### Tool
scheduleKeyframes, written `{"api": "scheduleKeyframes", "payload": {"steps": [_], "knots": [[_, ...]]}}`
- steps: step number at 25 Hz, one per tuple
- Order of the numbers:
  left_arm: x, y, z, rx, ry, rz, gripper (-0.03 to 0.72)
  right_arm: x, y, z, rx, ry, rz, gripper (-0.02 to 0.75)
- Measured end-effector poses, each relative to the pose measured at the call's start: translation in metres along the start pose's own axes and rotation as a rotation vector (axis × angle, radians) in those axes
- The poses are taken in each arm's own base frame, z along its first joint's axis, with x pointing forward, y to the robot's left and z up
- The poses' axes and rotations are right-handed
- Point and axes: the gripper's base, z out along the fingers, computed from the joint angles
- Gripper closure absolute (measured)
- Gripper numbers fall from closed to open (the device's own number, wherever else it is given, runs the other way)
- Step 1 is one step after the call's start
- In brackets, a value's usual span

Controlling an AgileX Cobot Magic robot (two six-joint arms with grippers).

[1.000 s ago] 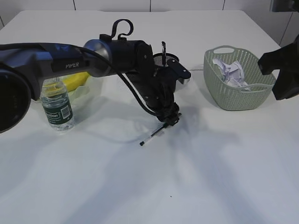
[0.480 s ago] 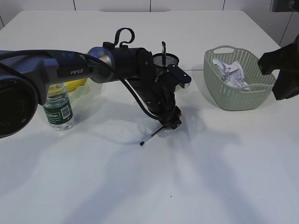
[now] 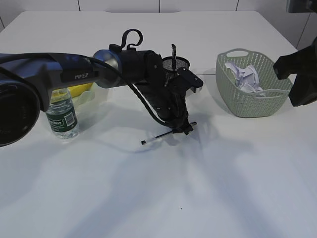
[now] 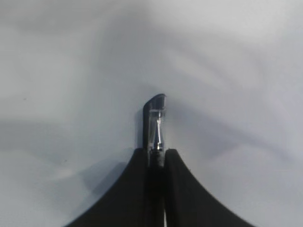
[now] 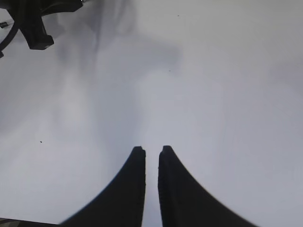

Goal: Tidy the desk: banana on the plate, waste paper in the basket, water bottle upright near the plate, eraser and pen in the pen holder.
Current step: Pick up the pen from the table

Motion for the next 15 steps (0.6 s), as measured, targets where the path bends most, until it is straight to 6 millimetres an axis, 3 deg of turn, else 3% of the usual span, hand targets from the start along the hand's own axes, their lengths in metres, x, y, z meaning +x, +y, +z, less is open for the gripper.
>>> {"api": "scheduleKeyframes", "payload": {"steps": [15], "knots": [[0.0,-0.0005,-0.0027,0.004,0.013,0.007,0.653,-0.0001,-0.0004,0.0,0.004,-0.001,-0.002,0.668]]}}
